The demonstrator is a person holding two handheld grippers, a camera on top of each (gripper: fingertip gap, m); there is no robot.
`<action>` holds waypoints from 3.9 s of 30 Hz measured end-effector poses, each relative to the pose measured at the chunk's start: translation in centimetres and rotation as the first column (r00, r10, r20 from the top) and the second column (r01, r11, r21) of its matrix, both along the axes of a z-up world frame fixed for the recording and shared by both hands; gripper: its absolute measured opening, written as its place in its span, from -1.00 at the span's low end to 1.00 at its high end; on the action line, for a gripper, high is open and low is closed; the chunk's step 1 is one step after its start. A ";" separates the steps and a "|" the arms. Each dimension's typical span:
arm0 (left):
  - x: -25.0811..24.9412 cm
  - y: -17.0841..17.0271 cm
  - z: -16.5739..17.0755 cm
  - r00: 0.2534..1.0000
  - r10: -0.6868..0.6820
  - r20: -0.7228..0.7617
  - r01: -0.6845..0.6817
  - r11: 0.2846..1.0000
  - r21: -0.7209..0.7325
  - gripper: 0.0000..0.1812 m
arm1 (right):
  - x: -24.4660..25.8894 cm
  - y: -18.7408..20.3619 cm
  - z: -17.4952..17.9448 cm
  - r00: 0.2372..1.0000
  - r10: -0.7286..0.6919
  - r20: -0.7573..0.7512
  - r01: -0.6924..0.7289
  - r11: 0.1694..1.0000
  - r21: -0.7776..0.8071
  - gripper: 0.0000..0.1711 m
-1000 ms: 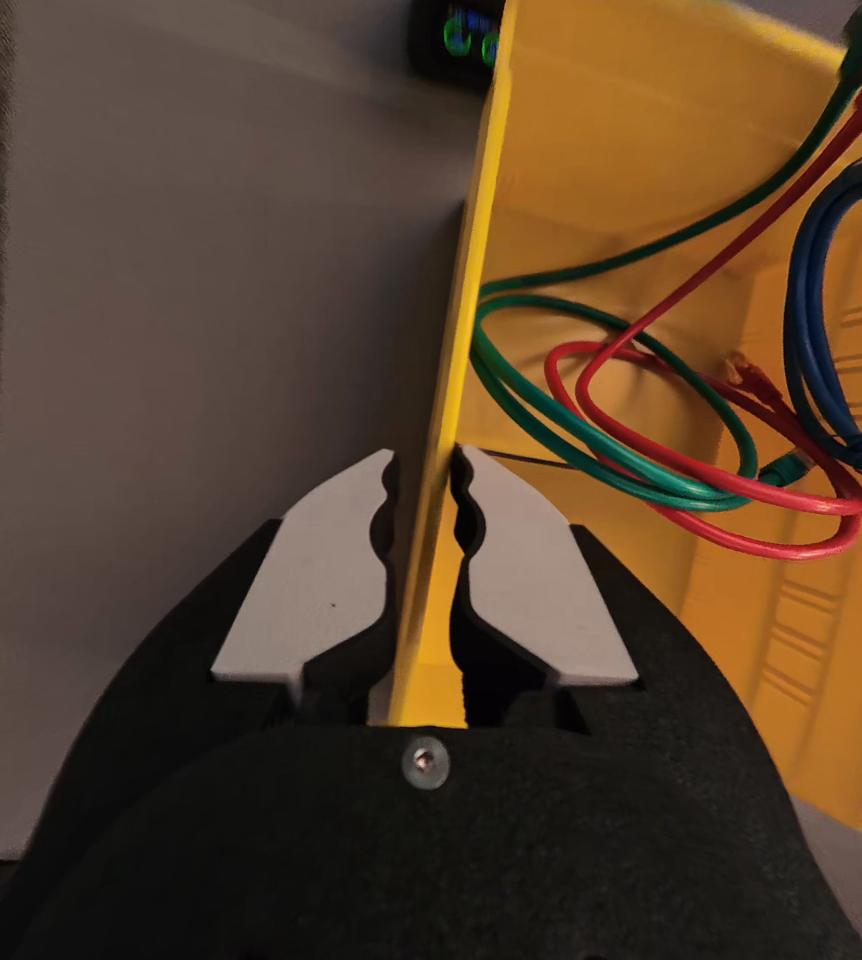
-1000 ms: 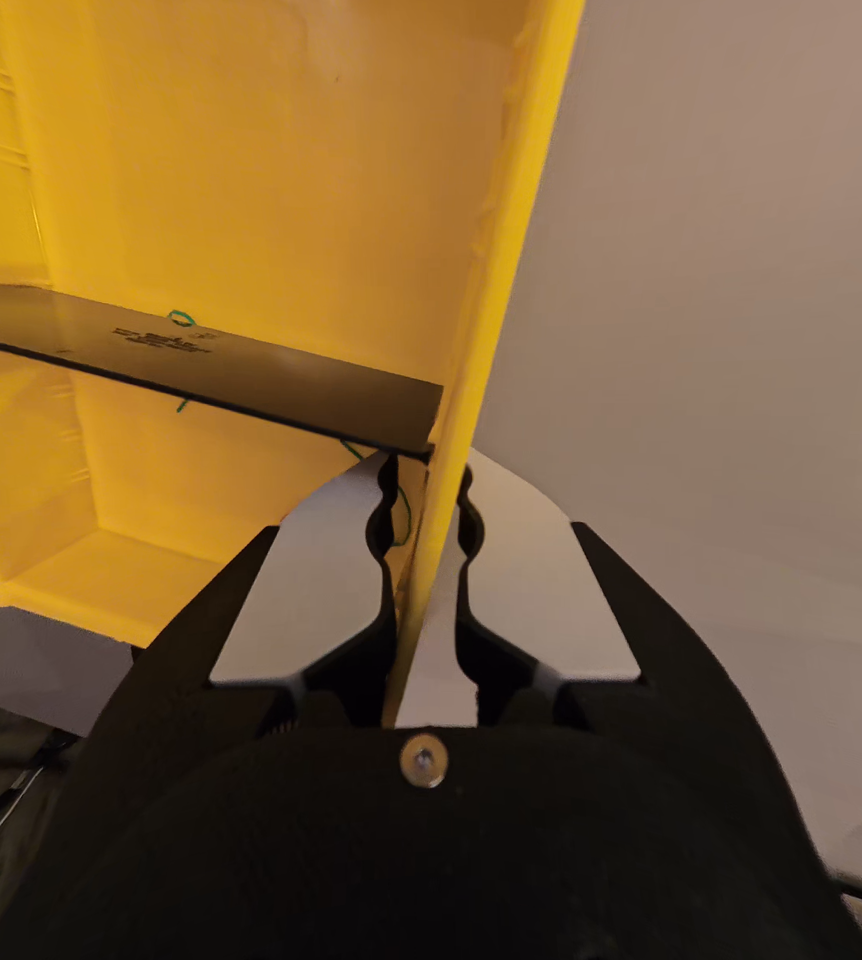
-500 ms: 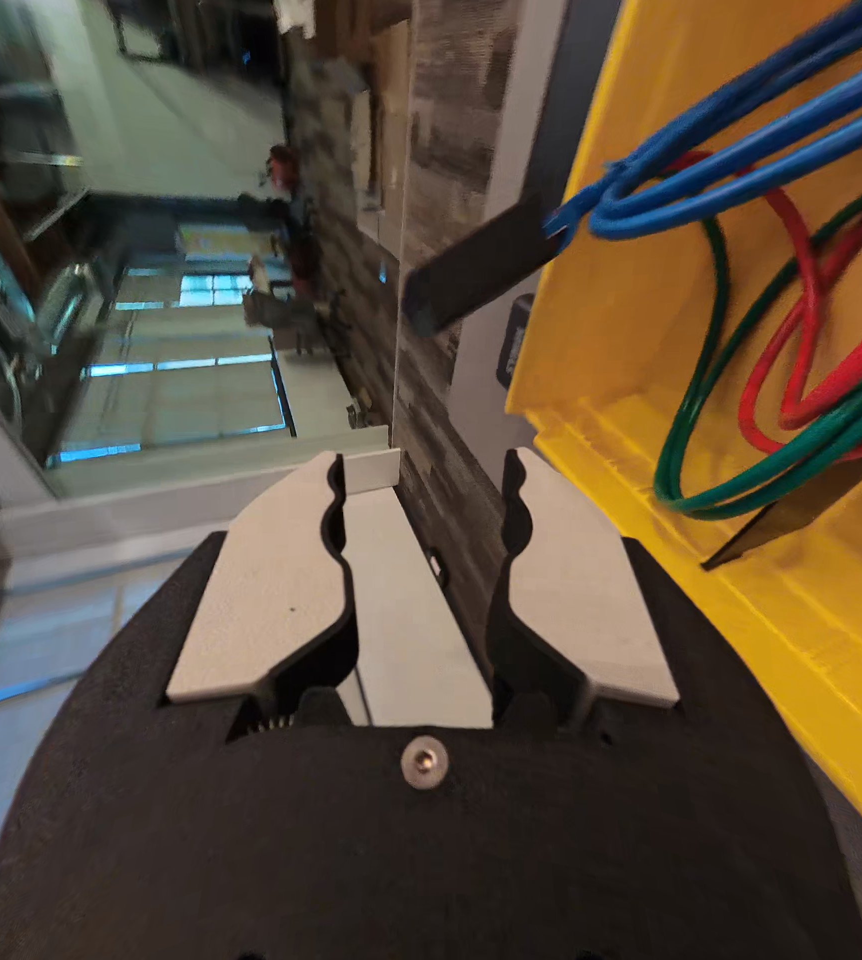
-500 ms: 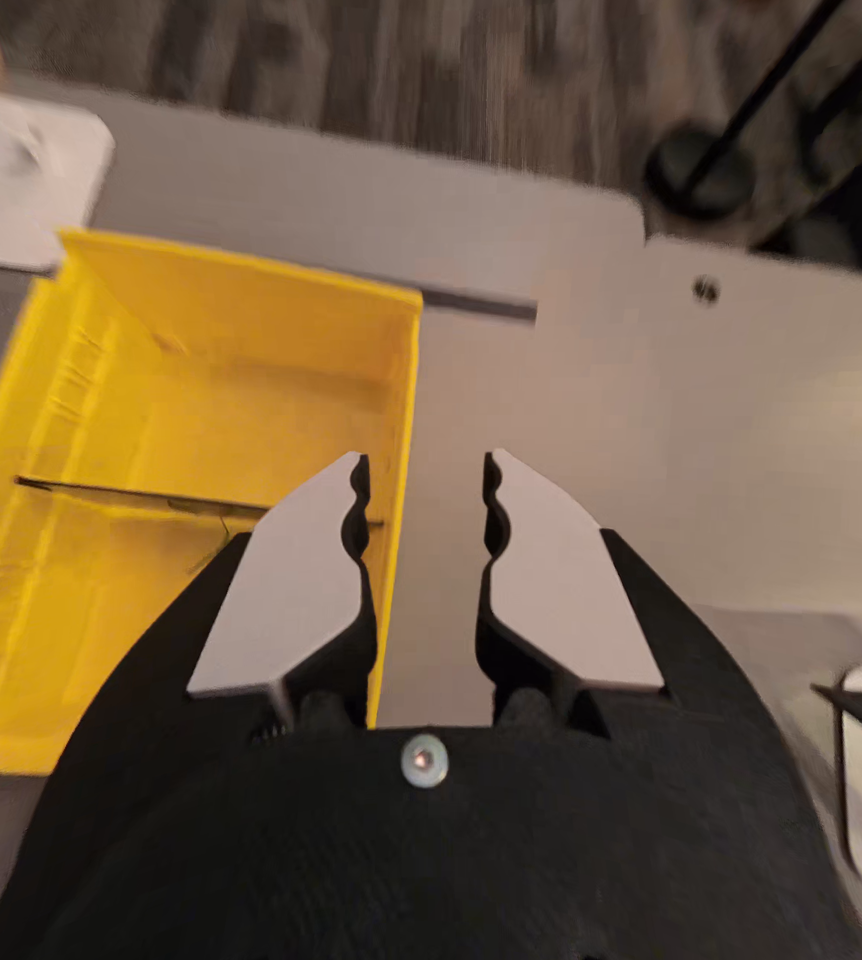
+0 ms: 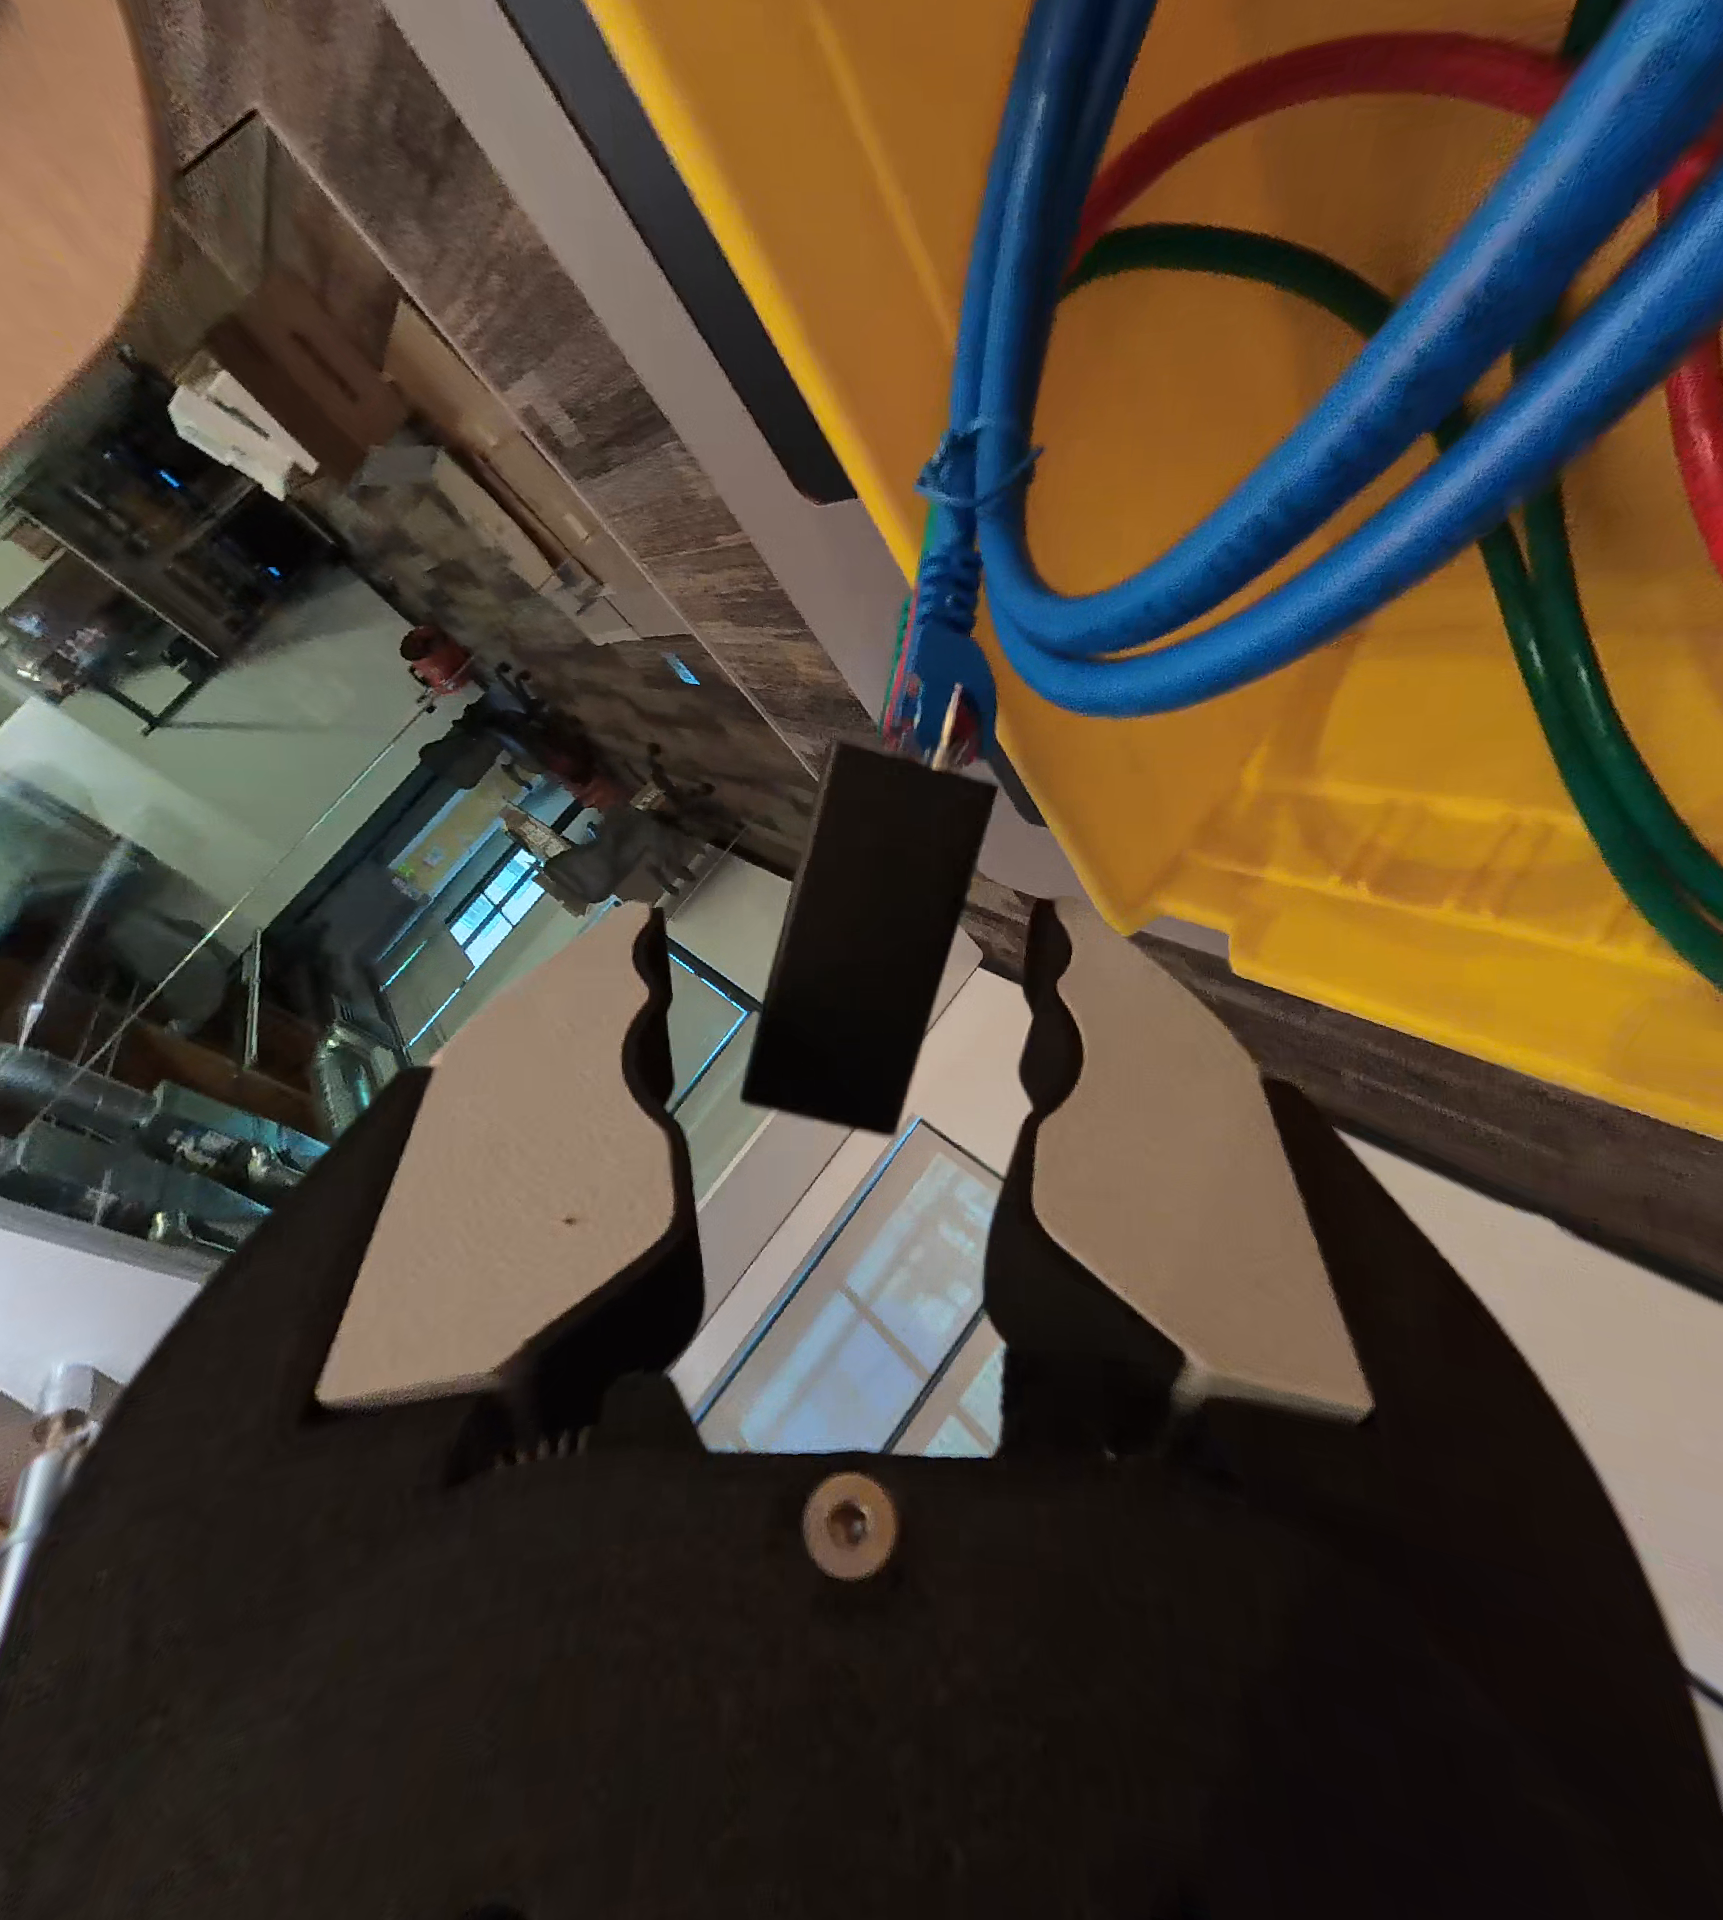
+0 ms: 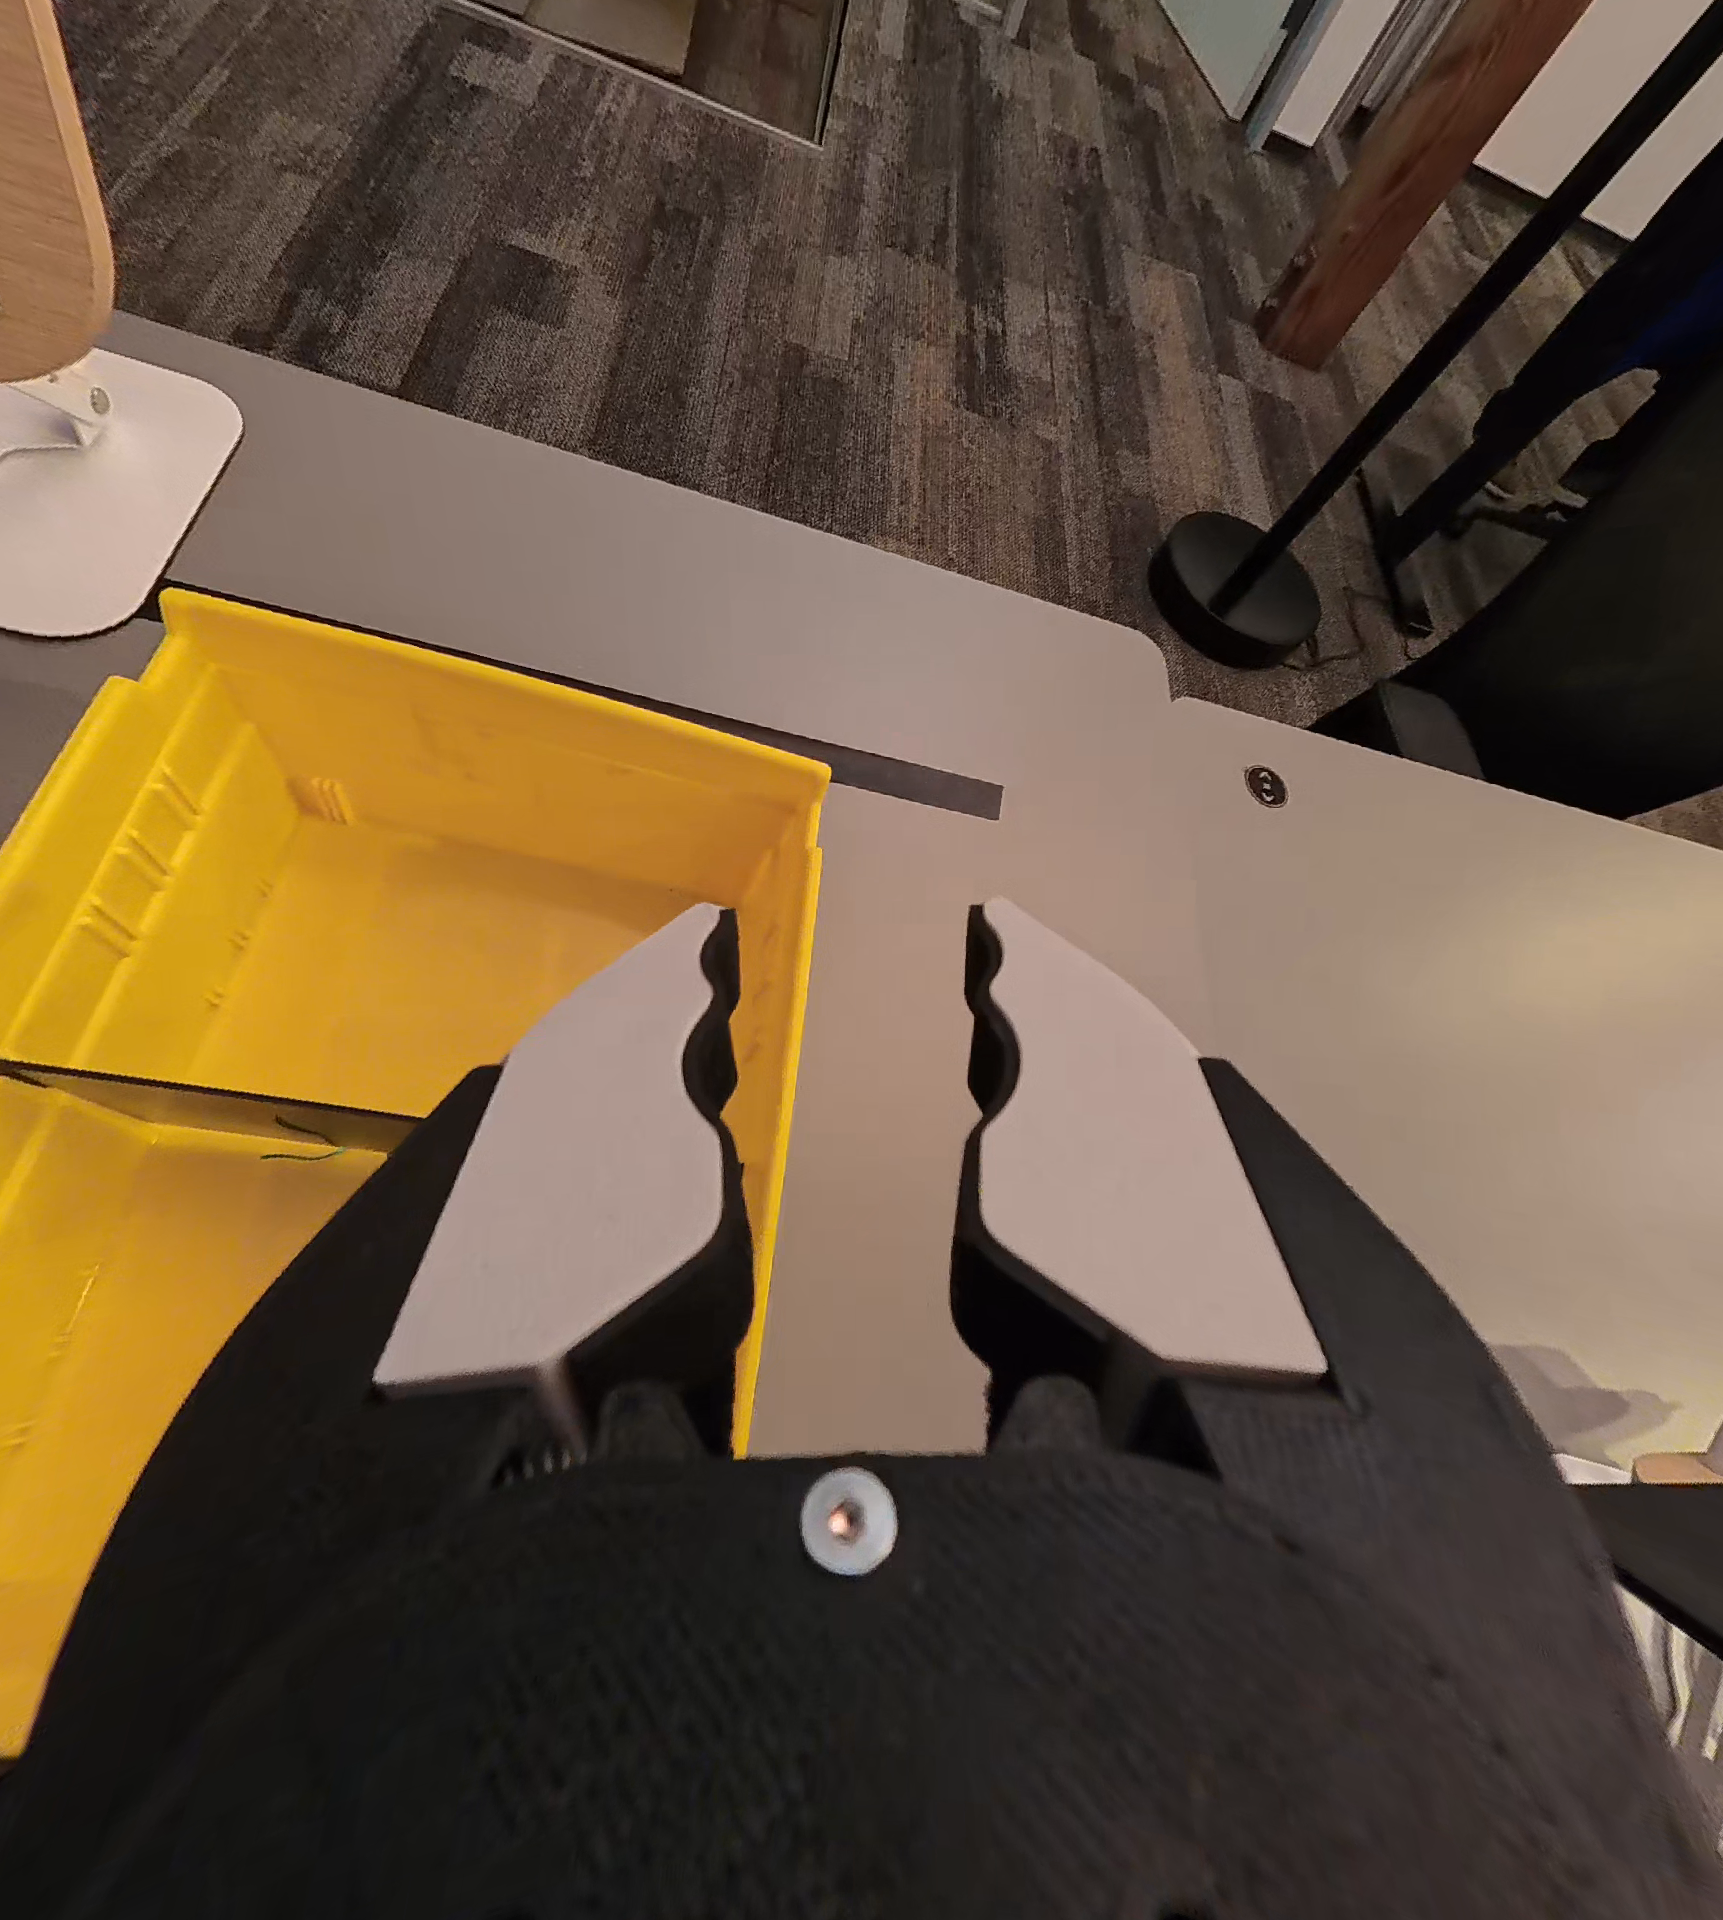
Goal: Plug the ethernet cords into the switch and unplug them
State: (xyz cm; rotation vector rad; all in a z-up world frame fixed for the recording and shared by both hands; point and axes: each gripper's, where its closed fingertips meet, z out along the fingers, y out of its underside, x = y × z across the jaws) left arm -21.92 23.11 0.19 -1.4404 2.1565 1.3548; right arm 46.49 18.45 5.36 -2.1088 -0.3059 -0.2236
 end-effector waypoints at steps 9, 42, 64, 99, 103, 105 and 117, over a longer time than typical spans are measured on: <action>-1.6 1.3 -1.6 0.975 -0.016 -0.220 0.013 1.000 -0.015 -0.59 | 0.1 0.1 -0.5 1.000 0.007 -0.006 -0.007 1.000 -0.017 -0.50; 8.3 -11.9 43.4 0.973 0.233 -0.008 -0.188 0.809 0.557 -0.68 | -6.4 0.1 1.4 0.977 0.212 0.006 -0.212 0.976 0.050 -0.51; 16.5 -14.0 17.7 0.941 0.337 -0.042 -0.339 0.923 -0.182 -0.69 | -28.6 -12.1 11.3 0.260 0.953 -0.155 -0.753 0.301 0.585 -0.51; 28.7 -15.4 10.5 0.910 0.291 0.294 -0.145 0.890 -0.433 -0.37 | -39.4 -12.9 0.4 0.023 0.916 -0.400 -0.886 0.204 0.417 -0.87; 27.9 -13.9 11.8 0.761 0.302 0.574 -0.099 0.928 -0.358 -0.27 | -39.2 -12.5 -0.1 0.008 0.867 -0.499 -0.892 0.231 0.388 -0.87; 26.7 -13.1 12.6 0.670 0.251 0.699 -0.065 0.957 -0.283 -0.22 | -39.2 -12.4 -0.4 -0.007 0.835 -0.551 -0.895 0.241 0.376 -0.87; 24.1 -16.0 9.7 0.657 -0.581 0.481 0.201 0.749 0.631 -0.48 | -38.1 -13.8 1.3 -0.262 0.486 -0.834 -0.895 0.202 0.398 -0.87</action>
